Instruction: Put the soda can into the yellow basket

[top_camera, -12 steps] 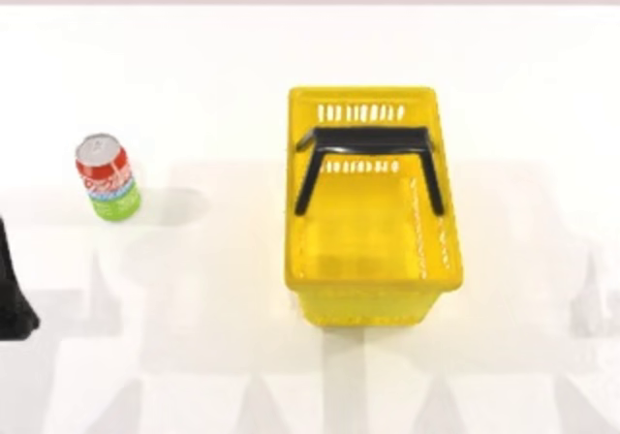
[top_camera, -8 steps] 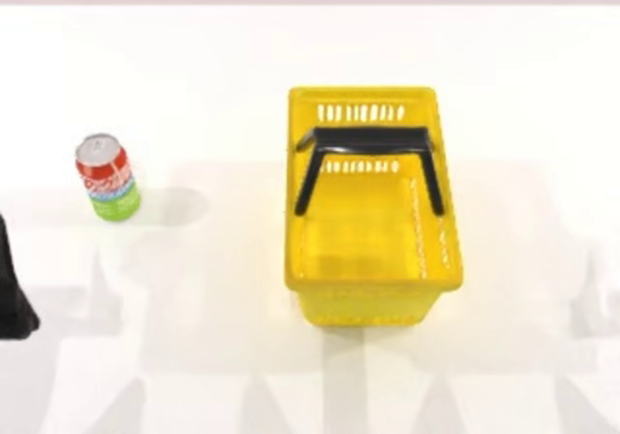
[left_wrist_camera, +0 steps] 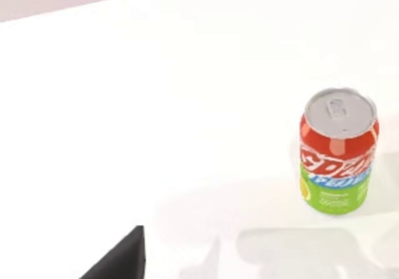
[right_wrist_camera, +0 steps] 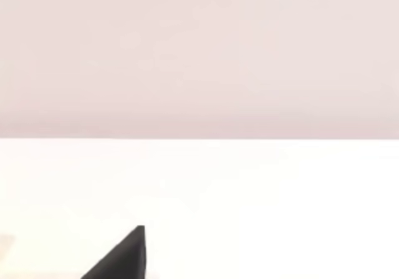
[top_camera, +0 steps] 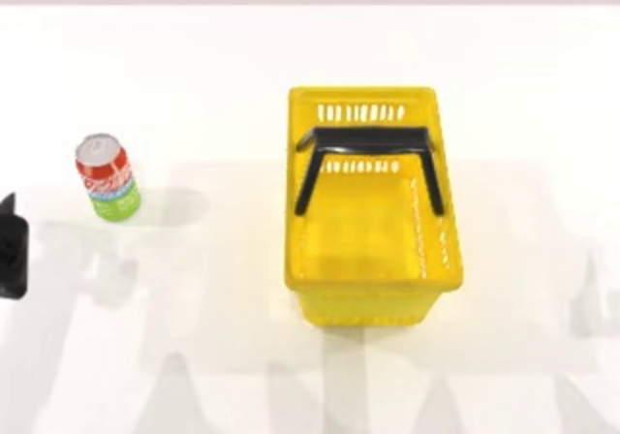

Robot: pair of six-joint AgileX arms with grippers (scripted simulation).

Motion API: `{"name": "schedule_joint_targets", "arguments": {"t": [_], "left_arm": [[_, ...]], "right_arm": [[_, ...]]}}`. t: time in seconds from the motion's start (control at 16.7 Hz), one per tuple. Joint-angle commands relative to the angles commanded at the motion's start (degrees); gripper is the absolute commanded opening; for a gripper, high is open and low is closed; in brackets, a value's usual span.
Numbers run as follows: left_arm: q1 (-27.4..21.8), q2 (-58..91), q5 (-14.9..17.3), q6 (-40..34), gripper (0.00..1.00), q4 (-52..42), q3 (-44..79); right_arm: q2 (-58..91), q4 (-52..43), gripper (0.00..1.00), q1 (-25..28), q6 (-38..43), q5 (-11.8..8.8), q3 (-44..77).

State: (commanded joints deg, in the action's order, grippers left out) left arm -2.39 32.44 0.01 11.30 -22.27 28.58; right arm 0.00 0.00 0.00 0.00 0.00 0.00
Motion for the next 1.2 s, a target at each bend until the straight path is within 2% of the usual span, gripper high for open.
{"name": "schedule_joint_targets", "arguments": {"t": [0.66, 0.96, 1.2], "left_arm": [[-4.1, 67.0, 0.1, 19.6, 1.00, -33.3, 57.6], [-5.5, 86.1, 0.2, 25.7, 1.00, -45.4, 72.6], [-5.9, 91.4, 0.2, 27.5, 1.00, -49.5, 77.0]], "right_arm": [[0.0, 0.0, 1.00, 0.0, 0.0, 0.0, 0.0], [0.0, 0.0, 1.00, 0.0, 0.0, 0.0, 0.0], [0.0, 0.0, 1.00, 0.0, 0.0, 0.0, 0.0]]}}
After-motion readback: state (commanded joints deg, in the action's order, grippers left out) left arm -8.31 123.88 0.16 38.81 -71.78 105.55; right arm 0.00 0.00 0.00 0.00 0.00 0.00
